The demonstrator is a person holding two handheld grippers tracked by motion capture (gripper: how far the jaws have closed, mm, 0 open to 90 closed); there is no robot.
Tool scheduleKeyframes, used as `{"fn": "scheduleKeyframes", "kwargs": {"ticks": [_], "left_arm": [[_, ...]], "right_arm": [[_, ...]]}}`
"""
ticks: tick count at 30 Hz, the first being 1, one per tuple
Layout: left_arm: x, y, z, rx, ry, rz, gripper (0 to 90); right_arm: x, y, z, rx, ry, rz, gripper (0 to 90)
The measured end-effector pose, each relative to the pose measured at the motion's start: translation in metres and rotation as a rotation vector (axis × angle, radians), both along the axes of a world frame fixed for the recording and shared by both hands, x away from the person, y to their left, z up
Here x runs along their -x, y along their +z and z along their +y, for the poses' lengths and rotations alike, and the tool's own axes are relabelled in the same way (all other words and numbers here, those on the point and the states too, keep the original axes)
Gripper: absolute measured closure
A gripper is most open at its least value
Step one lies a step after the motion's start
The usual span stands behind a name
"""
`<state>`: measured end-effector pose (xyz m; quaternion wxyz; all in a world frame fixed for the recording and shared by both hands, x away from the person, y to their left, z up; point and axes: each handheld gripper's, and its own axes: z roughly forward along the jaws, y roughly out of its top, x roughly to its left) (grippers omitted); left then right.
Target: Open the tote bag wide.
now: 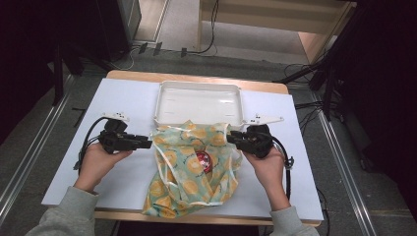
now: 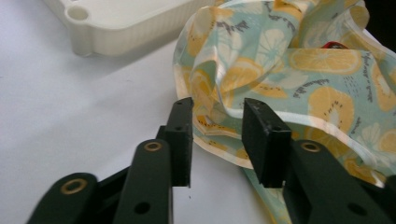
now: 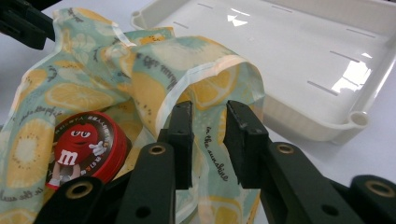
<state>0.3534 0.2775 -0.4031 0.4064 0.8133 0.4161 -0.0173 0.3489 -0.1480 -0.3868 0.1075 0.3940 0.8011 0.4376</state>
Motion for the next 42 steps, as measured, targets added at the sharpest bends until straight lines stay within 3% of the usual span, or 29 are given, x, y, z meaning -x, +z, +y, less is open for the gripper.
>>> {"fn": "scheduleKeyframes", "kwargs": {"ticks": [12, 20, 24, 32, 38, 42], "left_arm": [[0.020, 0.017, -0.014, 0.034, -0.051, -0.021, 54.7], [0.034, 0.020, -0.034, 0.015, -0.103, -0.025, 50.5], [0.043, 0.018, -0.043, 0.004, -0.127, -0.024, 49.3], [0.060, 0.009, -0.054, -0.028, -0.129, -0.033, 45.2], [0.065, 0.000, -0.059, -0.010, -0.125, -0.024, 40.7], [0.066, -0.008, -0.069, -0.030, -0.136, -0.011, 37.4]], "right_arm": [[0.019, 0.012, -0.008, -0.004, 0.011, -0.026, 68.7], [0.034, 0.012, -0.005, 0.000, 0.030, -0.023, 67.3], [0.042, 0.005, -0.003, 0.009, 0.041, -0.012, 65.8], [0.050, -0.005, -0.004, -0.001, 0.044, -0.011, 62.5], [0.054, -0.012, -0.006, 0.002, 0.043, -0.010, 61.6], [0.056, -0.016, -0.008, 0.002, 0.040, 0.001, 61.5]]}}
